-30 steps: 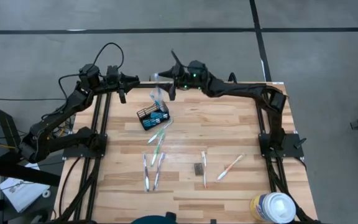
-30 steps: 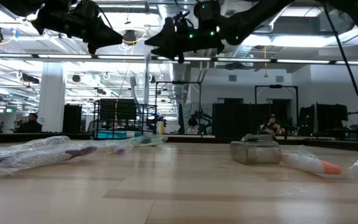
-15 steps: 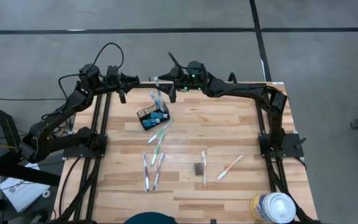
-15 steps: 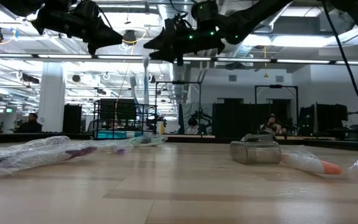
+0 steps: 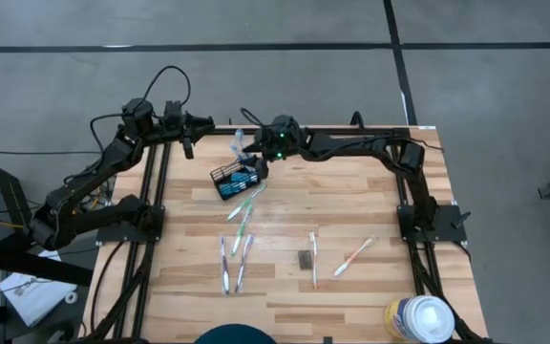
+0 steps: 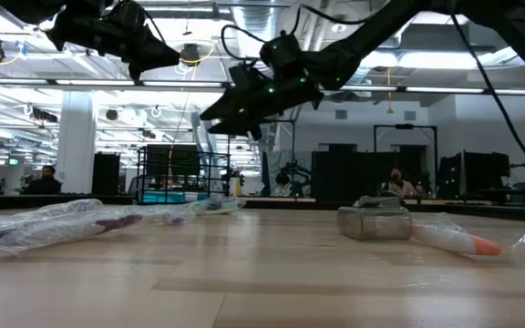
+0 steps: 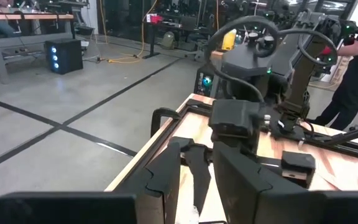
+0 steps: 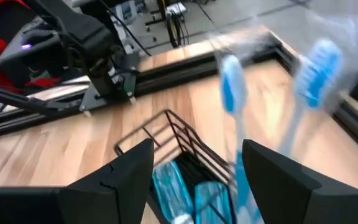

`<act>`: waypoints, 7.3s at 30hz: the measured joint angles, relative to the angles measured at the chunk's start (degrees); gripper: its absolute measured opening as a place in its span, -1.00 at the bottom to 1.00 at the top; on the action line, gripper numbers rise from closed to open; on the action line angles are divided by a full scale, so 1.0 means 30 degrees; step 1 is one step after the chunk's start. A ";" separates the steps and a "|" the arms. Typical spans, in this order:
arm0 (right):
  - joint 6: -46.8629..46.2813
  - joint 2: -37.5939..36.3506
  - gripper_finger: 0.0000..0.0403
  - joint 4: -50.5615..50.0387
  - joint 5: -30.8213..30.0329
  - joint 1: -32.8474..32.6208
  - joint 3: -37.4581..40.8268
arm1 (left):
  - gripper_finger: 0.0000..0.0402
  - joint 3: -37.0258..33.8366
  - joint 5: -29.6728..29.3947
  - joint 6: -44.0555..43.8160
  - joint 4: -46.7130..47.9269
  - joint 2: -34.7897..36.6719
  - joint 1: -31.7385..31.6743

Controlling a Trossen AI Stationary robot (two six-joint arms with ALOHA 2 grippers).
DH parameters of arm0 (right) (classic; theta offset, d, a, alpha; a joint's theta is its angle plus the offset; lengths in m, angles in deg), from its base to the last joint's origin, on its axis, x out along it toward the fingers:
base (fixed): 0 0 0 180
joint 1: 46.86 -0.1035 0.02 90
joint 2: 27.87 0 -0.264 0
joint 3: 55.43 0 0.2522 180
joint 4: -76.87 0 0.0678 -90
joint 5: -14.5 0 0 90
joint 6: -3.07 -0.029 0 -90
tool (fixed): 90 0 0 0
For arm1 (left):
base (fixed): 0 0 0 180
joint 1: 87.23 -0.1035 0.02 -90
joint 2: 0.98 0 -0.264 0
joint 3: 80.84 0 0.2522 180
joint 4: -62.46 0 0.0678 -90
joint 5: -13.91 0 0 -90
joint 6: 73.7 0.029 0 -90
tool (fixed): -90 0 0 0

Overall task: Pick & Place toothbrushing station
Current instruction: Put the orange toothbrush into the black organizer

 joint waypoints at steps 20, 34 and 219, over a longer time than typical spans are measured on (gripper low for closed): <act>-0.3607 -0.8490 0.14 -0.4396 -0.0170 -0.0721 -0.0868 | -0.55 0.0015 0.1032 -0.0062 0.4396 -0.3289 0.1309; -1.7257 -1.3148 -0.07 -2.5398 -0.9791 -0.7448 0.1660 | -0.55 0.0022 0.1574 -0.7465 -0.3511 -0.3364 0.7452; -0.8049 -0.2758 -1.00 -0.0158 -0.7642 -0.2622 0.0831 | -0.55 0.0007 0.1800 -0.5002 0.0372 0.0903 0.4748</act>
